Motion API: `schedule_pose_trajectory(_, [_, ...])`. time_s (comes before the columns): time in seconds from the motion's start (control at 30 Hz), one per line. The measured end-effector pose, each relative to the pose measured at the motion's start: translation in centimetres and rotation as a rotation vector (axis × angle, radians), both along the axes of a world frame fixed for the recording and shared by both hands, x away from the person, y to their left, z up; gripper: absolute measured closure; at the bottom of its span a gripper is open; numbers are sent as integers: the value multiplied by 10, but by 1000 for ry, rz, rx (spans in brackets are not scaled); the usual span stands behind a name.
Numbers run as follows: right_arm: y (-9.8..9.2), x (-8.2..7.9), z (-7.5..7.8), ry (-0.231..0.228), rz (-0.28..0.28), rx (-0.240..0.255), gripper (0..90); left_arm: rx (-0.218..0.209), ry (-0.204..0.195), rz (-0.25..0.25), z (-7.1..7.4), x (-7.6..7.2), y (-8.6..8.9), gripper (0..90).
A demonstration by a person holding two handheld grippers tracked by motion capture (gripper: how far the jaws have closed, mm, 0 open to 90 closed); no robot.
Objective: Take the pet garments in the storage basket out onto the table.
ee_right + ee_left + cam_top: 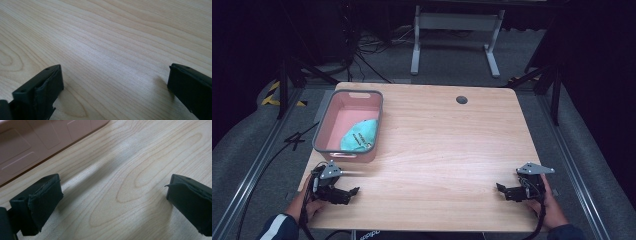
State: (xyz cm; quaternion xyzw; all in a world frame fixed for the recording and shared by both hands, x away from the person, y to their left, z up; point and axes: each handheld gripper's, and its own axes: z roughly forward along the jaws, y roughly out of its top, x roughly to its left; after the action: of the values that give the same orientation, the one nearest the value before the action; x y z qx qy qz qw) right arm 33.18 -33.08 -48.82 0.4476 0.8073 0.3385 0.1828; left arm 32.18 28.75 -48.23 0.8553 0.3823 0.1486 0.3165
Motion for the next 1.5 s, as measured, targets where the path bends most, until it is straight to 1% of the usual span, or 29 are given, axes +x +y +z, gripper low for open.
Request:
schedule_pose_trajectory(0.1, [0,0,0,0,0,0,7,-1,0,-10,0,1,1,2])
schedule_pose_trajectory(0.17, [0,0,0,0,0,0,7,-5,0,-7,0,0,1,3])
schedule_pose_trajectory(0.2, [0,0,0,0,0,0,7,-22,11,5,-1,-1,0,3])
schedule_pose_trajectory(0.27, [0,0,0,0,0,0,7,-23,9,8,-1,-1,0,3])
schedule_pose_trajectory(0.3, [0,0,0,0,0,-1,7,-15,7,0,-1,-1,1,3])
schedule_pose_trajectory(0.33, [0,0,0,0,0,-1,7,-15,15,1,0,-2,1,3])
schedule_pose_trajectory(0.4, [0,0,0,0,0,0,7,-18,11,-2,-1,-2,1,5])
schedule_pose_trajectory(0.43, [0,0,0,0,0,0,7,-20,17,-9,0,-3,2,9])
schedule_pose_trajectory(0.47, [0,0,0,0,0,0,7,-11,20,-19,2,-4,3,21])
schedule_pose_trajectory(0.5, [0,0,0,0,-1,1,7,-17,15,-37,2,-5,6,58])
schedule_pose_trajectory(0.53, [0,0,0,0,0,0,7,-17,15,-37,2,-5,6,93])
schedule_pose_trajectory(0.57, [0,0,0,0,-1,1,6,-25,5,-33,2,-7,9,109])
schedule_pose_trajectory(0.6, [0,0,0,0,-1,1,7,-20,14,-26,3,-7,8,117])
schedule_pose_trajectory(0.63, [0,0,0,0,0,0,7,-5,24,-34,5,-6,8,126])
schedule_pose_trajectory(0.67, [0,0,0,0,0,0,7,-9,24,-42,5,-5,7,138])
schedule_pose_trajectory(0.7, [0,0,0,0,0,0,7,0,25,-47,6,-5,7,148])
schedule_pose_trajectory(0.8, [0,0,0,0,-1,0,7,4,38,-49,7,-4,5,174])
schedule_pose_trajectory(0.83, [0,0,0,0,-2,0,7,31,40,-79,10,-4,5,189])
schedule_pose_trajectory(0.93, [0,0,0,0,-3,0,7,34,50,-93,13,-6,4,185])
schedule_pose_trajectory(1.0, [0,0,0,0,-4,0,7,29,39,-106,19,-8,3,188])
schedule_pose_trajectory(1.03, [0,0,0,0,-4,-1,7,29,39,-106,19,-8,3,188])
schedule_pose_trajectory(1.07, [0,0,0,0,-4,-1,7,24,47,-120,21,-8,4,188])
schedule_pose_trajectory(1.17, [0,0,0,0,-6,0,7,14,44,-145,27,-12,3,195])
schedule_pose_trajectory(1.2, [0,0,0,0,-6,0,7,9,37,-157,30,-14,3,195])
schedule_pose_trajectory(1.23, [0,0,0,-1,-6,0,7,18,30,-164,34,-15,2,195])
schedule_pose_trajectory(1.27, [0,0,0,-1,-6,0,7,18,30,-164,34,-15,2,194])
schedule_pose_trajectory(1.33, [0,0,0,0,-6,0,7,9,24,-181,39,-17,3,194])
schedule_pose_trajectory(1.43, [0,0,0,0,-5,0,7,2,11,-190,47,-17,5,193])
schedule_pose_trajectory(1.5, [0,0,0,0,-5,0,7,-11,-1,-183,51,-17,6,194])
